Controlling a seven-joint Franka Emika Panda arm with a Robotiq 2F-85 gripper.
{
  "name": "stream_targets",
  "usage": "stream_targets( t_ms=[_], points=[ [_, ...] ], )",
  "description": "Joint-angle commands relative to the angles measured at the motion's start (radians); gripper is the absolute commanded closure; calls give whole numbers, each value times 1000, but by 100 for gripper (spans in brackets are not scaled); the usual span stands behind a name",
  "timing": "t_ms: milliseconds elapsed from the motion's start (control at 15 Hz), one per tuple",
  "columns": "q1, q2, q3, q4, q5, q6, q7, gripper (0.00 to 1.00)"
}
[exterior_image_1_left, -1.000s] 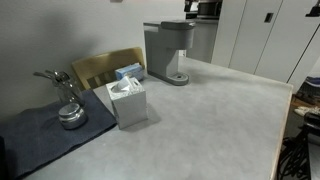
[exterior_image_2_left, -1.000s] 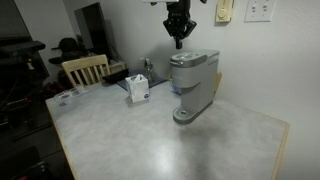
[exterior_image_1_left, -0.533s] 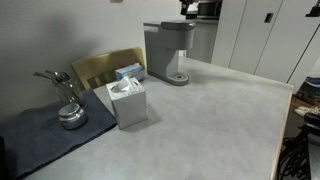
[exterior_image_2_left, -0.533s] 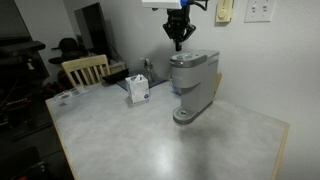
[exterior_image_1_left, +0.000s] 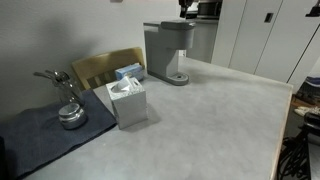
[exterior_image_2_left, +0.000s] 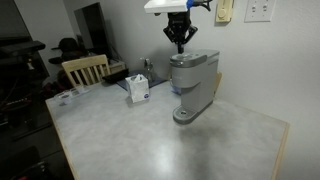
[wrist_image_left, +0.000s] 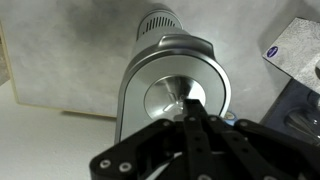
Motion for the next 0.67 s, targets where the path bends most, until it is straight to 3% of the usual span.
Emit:
stream_targets(
  t_ms=[0, 600],
  points=[
    [-17, -1, 15, -24, -26, 50, -37, 100],
    [-19, 0, 14, -73, -53, 121, -58, 100]
  ],
)
